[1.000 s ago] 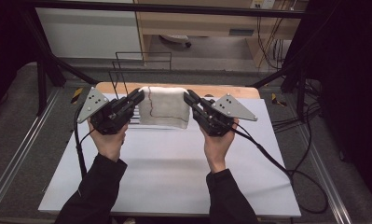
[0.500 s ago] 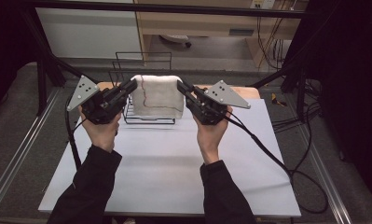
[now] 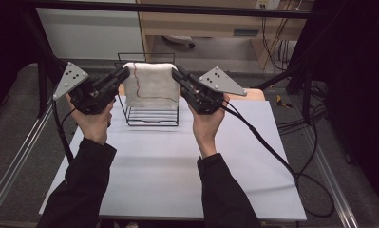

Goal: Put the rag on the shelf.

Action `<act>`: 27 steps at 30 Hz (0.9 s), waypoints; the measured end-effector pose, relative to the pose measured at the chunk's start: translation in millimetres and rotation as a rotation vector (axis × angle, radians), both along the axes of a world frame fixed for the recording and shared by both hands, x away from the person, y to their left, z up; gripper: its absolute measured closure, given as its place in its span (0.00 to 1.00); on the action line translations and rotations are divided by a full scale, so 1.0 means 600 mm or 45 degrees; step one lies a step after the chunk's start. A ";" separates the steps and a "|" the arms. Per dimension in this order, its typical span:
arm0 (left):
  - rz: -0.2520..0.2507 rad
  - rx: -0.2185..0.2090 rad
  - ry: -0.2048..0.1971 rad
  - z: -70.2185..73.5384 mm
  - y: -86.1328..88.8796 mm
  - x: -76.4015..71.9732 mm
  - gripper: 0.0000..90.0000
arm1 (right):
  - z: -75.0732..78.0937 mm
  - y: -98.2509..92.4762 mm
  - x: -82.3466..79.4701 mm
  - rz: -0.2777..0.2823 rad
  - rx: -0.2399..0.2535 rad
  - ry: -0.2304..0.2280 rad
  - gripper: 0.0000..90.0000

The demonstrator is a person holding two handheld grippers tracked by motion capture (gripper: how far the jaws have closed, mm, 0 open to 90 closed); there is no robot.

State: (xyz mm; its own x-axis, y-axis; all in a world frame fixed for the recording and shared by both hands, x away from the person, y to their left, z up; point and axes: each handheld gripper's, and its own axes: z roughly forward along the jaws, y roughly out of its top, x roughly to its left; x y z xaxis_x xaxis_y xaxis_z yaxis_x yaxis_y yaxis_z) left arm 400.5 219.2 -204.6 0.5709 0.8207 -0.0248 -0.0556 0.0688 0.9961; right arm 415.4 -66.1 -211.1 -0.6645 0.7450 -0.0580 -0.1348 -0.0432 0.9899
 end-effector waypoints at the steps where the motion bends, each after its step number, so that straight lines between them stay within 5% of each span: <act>1: 0.005 0.006 -0.002 0.003 0.002 0.001 0.92 | 0.003 0.002 0.001 0.000 -0.004 -0.005 0.92; 27: 0.089 -0.032 -0.030 0.052 0.035 0.047 0.92 | 0.054 0.051 0.052 -0.005 -0.003 -0.026 0.92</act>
State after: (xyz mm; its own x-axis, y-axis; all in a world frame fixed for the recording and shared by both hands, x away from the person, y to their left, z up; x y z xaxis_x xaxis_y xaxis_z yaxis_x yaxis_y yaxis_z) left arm 428.6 240.3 -173.4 0.5128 0.8579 -0.0333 -0.0845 0.0891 0.9924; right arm 446.7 -35.6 -178.5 -0.6602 0.7475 -0.0733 -0.1555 -0.0406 0.9870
